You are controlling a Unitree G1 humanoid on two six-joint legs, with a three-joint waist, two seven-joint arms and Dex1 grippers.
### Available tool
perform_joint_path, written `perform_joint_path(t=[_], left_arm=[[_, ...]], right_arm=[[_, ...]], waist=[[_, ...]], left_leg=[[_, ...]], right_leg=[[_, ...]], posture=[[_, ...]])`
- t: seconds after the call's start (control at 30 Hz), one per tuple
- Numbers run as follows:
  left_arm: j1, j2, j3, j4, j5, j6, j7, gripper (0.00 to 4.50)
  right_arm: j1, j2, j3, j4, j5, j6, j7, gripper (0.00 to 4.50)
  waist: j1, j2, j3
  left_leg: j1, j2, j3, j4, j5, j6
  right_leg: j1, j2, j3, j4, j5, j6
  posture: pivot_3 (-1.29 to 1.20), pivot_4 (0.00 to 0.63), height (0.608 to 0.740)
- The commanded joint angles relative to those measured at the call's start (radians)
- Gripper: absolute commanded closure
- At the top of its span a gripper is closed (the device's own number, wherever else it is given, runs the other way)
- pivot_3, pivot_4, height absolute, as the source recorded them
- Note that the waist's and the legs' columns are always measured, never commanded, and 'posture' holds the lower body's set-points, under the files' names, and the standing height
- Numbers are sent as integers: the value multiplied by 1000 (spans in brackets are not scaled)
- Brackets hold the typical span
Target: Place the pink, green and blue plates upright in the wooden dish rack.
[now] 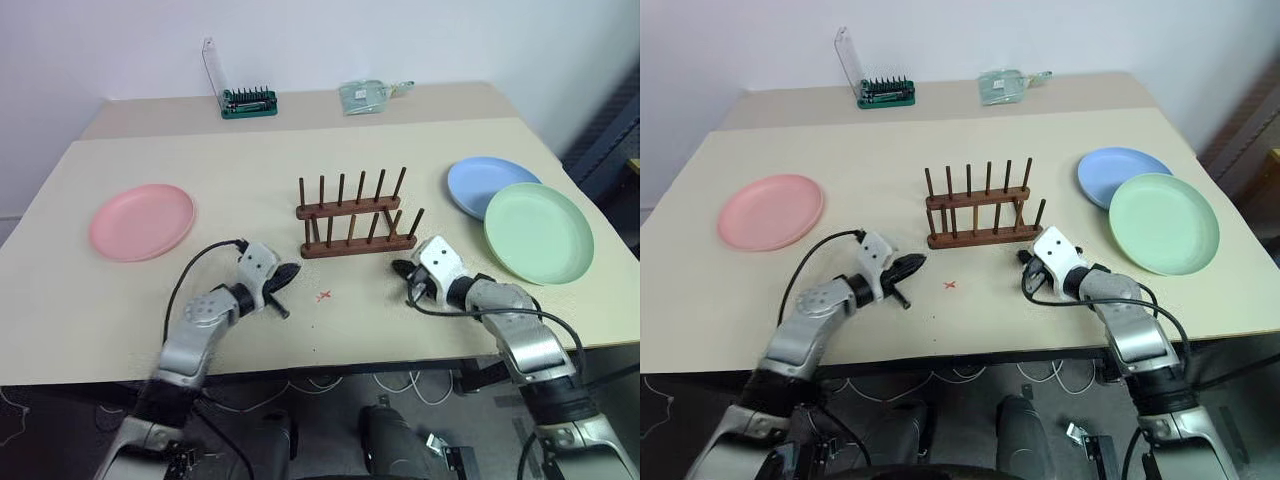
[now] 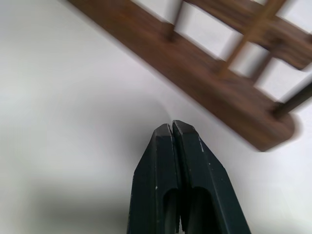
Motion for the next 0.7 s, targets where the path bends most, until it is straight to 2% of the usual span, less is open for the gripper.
perform_joint_path(t=[0.03,0.1,0.17,0.23,0.3,0.33,0.43,0.57,0.7], left_arm=[[111,94,176,-87,-160,109,-87,3850],[136,110,278,-104,-226,133,-71,3053],[136,110,335,-105,-247,148,-34,2104],[103,92,448,-87,-249,138,88,1062],[8,56,602,-37,-245,193,351,92],[-28,39,656,-27,-261,232,444,0],[-81,7,754,-14,-276,303,602,0],[-136,14,772,40,-270,403,693,0],[-238,52,770,214,-265,450,715,0]], right_arm=[[-33,-43,-83,-154,140,86,84,4245],[-56,-57,-98,-205,203,153,111,3615],[-72,-68,-93,-235,222,179,121,2676],[-118,-69,-64,-262,218,183,129,1618],[-169,-52,-27,-250,178,153,110,676],[-184,-46,-14,-238,163,139,103,109],[-199,-35,17,-210,152,111,118,48],[-203,-28,41,-169,136,69,133,48],[-203,-16,48,-148,126,42,132,48]], waist=[[-8,0,0],[-6,0,0],[-2,0,1],[5,-1,1],[17,-3,2],[21,-4,2],[23,-7,1],[27,-8,2],[24,-10,2]], left_leg=[[0,0,0,0,0,0],[0,1,-1,0,0,0],[0,1,-2,0,0,1],[-1,1,-2,1,-1,1],[-2,0,-2,2,0,1],[-2,0,-2,3,0,0],[-3,0,-3,3,-1,-1],[-4,-1,-3,4,-3,-5],[-4,-1,-3,5,-3,-5]], right_leg=[[0,0,0,0,0,0],[0,0,0,0,-3,-4],[0,0,-1,0,-4,-5],[1,0,-1,0,-5,-4],[0,0,-1,0,-4,-2],[0,0,-1,0,-3,-1],[0,0,-2,0,-3,0],[-1,0,-2,-1,-3,1],[-1,0,-2,0,-3,1]], posture=[[0,150,740],[0,150,740],[0,150,740],[0,150,740],[0,150,740],[0,150,740],[0,150,740],[0,150,740],[0,150,740]])
